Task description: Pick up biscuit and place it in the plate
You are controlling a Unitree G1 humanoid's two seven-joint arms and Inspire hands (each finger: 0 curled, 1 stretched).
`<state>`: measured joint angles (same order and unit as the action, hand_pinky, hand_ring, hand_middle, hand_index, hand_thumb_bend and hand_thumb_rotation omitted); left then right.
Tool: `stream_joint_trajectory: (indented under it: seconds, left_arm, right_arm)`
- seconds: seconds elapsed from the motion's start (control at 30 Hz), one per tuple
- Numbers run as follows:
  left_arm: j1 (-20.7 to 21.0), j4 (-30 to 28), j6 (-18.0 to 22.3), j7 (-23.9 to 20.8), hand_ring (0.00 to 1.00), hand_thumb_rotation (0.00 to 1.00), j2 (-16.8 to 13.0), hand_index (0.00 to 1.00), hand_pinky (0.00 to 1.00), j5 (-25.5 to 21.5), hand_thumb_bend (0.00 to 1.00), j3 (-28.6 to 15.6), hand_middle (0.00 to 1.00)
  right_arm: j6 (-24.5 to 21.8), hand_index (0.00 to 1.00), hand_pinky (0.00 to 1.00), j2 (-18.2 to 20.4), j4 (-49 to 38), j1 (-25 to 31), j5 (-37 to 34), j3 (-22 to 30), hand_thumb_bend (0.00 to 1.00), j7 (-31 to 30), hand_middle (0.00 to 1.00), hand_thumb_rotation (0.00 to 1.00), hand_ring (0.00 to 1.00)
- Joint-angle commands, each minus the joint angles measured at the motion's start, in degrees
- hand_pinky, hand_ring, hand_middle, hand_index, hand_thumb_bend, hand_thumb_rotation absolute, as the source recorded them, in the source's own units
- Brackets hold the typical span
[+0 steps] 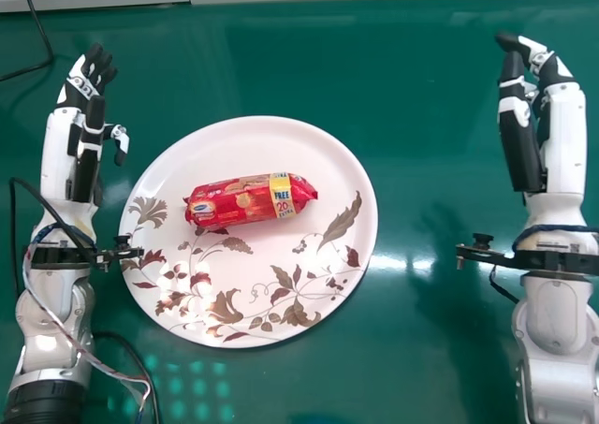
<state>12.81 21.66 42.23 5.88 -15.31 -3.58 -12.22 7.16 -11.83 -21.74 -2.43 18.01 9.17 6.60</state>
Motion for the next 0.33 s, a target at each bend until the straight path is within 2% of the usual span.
stream_joint_trajectory:
  seconds: [0.0,0.13,0.3]
  left_arm:
    - [-4.4,4.4,0.0,0.4,1.00,0.85,3.0,1.00,0.00,0.1,1.00,1.6,1.00]
    - [-4.3,4.8,0.8,0.0,1.00,0.85,3.0,1.00,0.00,0.9,1.00,1.6,1.00]
    - [-4.3,4.1,-0.2,-0.2,1.00,0.84,3.6,1.00,0.00,0.7,1.00,1.7,1.00]
  right_arm:
    - [0.6,0.80,0.71,0.0,-1.1,1.6,-0.4,0.5,0.58,-0.1,0.83,0.33,0.81]
    - [-0.2,0.78,0.67,-0.9,-1.8,2.5,-0.2,1.0,0.58,-1.0,0.81,0.32,0.79]
    - [0.0,0.78,0.64,-1.9,-1.7,3.1,-0.8,2.4,0.59,-1.9,0.81,0.32,0.78]
